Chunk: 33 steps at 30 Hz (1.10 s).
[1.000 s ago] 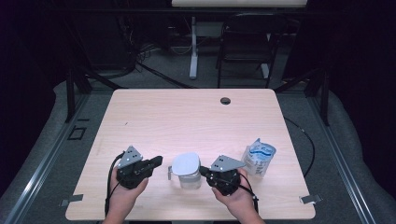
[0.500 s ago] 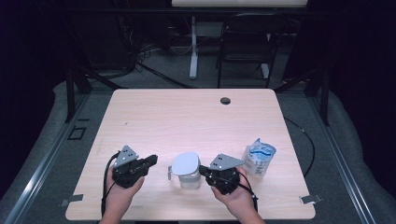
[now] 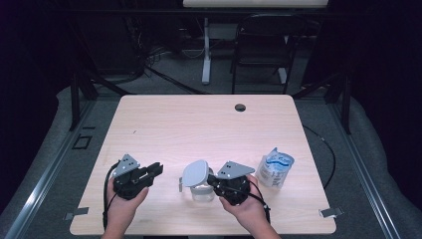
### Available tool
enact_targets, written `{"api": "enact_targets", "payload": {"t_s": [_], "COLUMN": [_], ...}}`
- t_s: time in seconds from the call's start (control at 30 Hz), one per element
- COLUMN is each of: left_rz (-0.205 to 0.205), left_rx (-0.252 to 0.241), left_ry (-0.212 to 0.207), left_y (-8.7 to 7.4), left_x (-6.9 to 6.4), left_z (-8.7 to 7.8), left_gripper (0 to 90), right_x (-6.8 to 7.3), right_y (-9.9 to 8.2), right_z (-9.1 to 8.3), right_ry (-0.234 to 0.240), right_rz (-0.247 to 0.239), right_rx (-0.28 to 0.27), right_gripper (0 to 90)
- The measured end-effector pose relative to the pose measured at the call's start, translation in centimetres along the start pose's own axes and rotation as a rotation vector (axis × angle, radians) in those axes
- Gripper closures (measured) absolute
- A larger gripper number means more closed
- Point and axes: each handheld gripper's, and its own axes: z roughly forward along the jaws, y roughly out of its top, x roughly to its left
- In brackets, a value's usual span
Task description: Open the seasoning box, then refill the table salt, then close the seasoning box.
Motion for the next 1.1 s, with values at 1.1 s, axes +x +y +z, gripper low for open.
{"api": "enact_targets", "payload": {"t_s": [1.1], "left_rz": [-0.02], "left_rx": [-0.003], "left_ry": [0.067], "left_y": [-0.7], "left_x": [1.5], "left_z": [-0.9], "left_gripper": [61.6], "right_x": [1.6], "right_y": [3.1], "right_z": [1.1], "right_ry": [0.031], "right_rz": [-0.04], "right_rx": [0.0], "right_gripper": [87.7]}}
